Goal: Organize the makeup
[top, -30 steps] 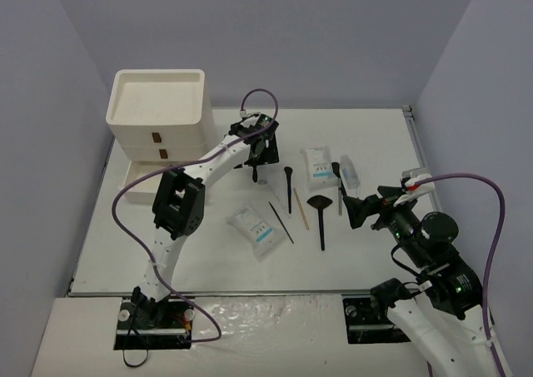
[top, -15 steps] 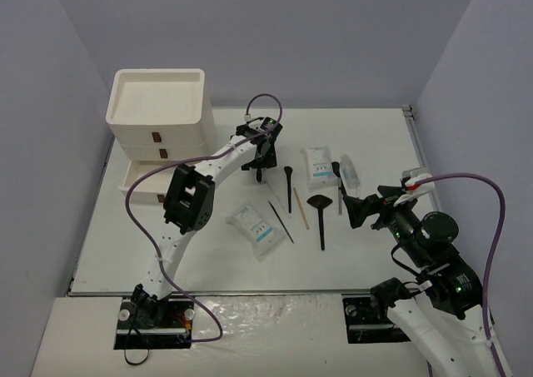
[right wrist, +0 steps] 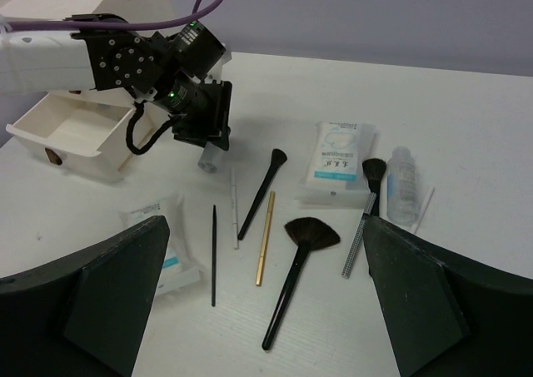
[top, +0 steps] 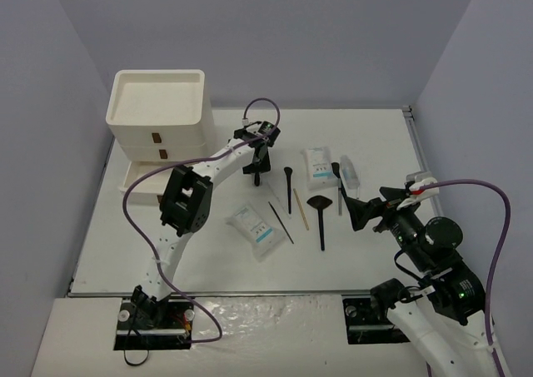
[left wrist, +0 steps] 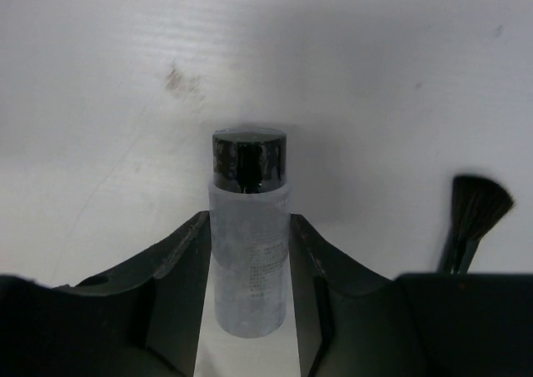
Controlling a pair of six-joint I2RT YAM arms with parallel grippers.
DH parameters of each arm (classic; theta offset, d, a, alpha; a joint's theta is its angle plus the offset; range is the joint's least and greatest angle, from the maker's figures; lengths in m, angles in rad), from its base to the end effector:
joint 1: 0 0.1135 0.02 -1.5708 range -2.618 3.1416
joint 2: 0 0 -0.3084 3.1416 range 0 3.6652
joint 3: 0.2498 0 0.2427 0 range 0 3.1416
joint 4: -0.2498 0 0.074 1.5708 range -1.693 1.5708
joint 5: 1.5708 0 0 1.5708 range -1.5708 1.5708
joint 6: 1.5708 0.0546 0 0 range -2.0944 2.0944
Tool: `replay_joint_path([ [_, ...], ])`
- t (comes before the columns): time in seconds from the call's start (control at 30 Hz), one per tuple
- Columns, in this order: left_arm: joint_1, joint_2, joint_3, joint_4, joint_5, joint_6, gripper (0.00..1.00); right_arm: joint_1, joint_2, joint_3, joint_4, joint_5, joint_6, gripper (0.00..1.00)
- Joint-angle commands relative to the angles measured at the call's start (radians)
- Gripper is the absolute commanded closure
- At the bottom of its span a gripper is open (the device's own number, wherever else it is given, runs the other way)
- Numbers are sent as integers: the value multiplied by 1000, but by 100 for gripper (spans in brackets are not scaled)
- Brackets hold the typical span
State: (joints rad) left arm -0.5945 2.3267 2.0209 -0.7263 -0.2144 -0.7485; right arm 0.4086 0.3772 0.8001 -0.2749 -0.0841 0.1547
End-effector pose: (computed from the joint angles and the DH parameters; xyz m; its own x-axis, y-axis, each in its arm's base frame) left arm 0.4532 -0.2924 0.2150 -0.8319 -0.2402 -0.5002 -0.1492 0.9651 -0.2153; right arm 0.0442 0.0241 0.3973 0.0610 0.1937 -0.9792 -0.4874 0.8619 0.1402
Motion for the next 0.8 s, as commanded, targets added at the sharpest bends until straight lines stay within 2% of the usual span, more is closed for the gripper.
replay_joint_path([
  [0.0, 8, -308, -143, 71, -42, -53, 100, 9, 1, 11, 54, 3, 1, 0],
  [0.13, 53, -566, -397, 179, -54, -166, 100, 10, 7, 17, 54, 1, 1, 0],
  [0.3, 190, -840, -735, 274, -43, -303, 100, 10, 16, 22, 53, 4, 11, 0],
  [0.4, 272, -974, -886, 314, -61, -380, 100, 10, 27, 24, 54, 1, 13, 0],
  [0.53, 428, -1035, -959, 366, -39, -422, 100, 10, 32, 28, 52, -2, 17, 0],
  [0.57, 432, -1034, -964, 380, -21, -428, 100, 10, 33, 28, 52, -1, 19, 0],
  [0.67, 559, -992, -942, 422, 44, -433, 100, 10, 45, 32, 43, 30, 36, 0],
  [0.77, 595, -916, -899, 429, 78, -428, 96, 10, 64, 38, 38, 45, 49, 0],
])
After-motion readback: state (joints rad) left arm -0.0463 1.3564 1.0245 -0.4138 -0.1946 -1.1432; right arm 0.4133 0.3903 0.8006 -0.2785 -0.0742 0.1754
